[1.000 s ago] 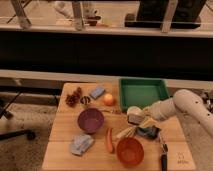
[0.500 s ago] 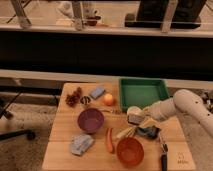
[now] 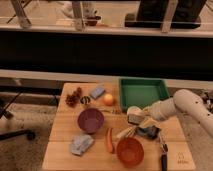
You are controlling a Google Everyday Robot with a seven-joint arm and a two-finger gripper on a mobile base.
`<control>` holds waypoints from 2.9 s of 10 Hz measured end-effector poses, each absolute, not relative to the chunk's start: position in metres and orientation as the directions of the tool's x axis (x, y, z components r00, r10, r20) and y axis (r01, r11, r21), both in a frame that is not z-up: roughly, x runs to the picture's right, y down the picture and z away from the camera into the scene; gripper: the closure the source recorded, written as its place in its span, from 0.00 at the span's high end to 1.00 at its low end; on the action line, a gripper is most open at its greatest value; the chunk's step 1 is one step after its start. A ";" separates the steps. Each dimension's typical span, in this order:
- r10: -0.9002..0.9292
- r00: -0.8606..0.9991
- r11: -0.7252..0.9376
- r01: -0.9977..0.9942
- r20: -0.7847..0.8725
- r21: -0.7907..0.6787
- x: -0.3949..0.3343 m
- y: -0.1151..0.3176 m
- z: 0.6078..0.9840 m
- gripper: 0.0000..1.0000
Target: Place eraser in plastic cup
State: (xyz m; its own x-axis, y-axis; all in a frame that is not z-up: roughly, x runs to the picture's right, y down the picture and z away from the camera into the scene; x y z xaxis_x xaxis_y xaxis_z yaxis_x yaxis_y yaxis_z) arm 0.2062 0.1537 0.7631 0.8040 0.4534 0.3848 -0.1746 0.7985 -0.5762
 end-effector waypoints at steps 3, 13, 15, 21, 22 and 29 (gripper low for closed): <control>0.453 0.804 0.799 -0.175 0.385 -0.576 0.206 0.154 0.763 0.00; 0.453 0.804 0.798 -0.175 0.385 -0.576 0.206 0.154 0.763 0.41; 0.453 0.804 0.798 -0.174 0.385 -0.576 0.206 0.154 0.763 0.61; 0.448 0.809 0.800 -0.173 0.380 -0.574 0.209 0.155 0.765 0.67; 0.448 0.809 0.800 -0.172 0.381 -0.575 0.208 0.155 0.765 0.67; 0.454 0.804 0.798 -0.174 0.384 -0.577 0.206 0.155 0.764 0.67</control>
